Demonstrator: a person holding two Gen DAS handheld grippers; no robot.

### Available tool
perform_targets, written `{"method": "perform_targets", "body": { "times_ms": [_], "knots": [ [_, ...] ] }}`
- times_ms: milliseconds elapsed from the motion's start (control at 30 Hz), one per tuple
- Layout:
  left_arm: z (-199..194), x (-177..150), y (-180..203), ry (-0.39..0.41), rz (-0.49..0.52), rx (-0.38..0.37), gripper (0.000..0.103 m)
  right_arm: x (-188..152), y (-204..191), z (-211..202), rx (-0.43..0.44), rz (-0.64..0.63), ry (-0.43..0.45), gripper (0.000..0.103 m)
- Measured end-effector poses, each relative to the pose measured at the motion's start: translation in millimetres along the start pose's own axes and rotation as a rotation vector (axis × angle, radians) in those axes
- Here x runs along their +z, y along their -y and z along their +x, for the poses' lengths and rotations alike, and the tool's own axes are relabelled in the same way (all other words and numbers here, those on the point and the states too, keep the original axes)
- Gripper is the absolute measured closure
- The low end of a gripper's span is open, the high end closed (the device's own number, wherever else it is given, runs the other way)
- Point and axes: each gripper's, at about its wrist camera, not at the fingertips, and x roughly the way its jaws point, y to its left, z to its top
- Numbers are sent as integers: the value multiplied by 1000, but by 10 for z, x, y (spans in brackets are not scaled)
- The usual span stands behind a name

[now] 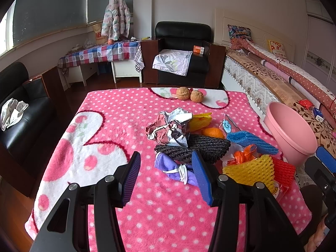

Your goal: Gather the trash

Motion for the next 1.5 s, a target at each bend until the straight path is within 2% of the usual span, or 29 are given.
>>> {"method": "perform_targets", "body": {
  "times_ms": [133, 300, 433, 700, 800, 1000, 1033, 1100, 1133, 1200, 1500],
  "knots": [
    [6, -26, -42, -4, -20, -9, 52, -3, 30, 11, -1, 16, -5, 15],
    [10, -90, -151, -19, -55, -55, 52, -5, 33, 15, -3, 32, -7, 15],
    [17, -65, -191, -21, -39, -82, 52, 5, 58, 15, -2, 43, -8, 15],
    [36, 12, -164, -34, 37, -206, 52, 13, 165, 88, 0, 84, -25, 15],
    [114, 34, -101, -51, 49, -231, 53, 24, 191, 117, 6, 87, -35, 18],
    [337, 48, -23, -83, 79, -225, 68, 64, 160, 199, 40, 33, -62, 19],
    [368, 49, -24, -89, 78, -230, 71, 79, 137, 223, 51, 16, -68, 22],
    [399, 49, -14, -95, 83, -246, 84, 108, 105, 274, 73, -11, -84, 25],
    [406, 51, -19, -96, 86, -249, 85, 119, 92, 300, 83, -21, -91, 25],
    [403, 56, -22, -93, 89, -251, 95, 144, 67, 357, 103, -36, -104, 27],
    [177, 177, -193, -52, 49, -312, 98, 275, -66, 652, 182, -73, -172, 44]
  ]
}}
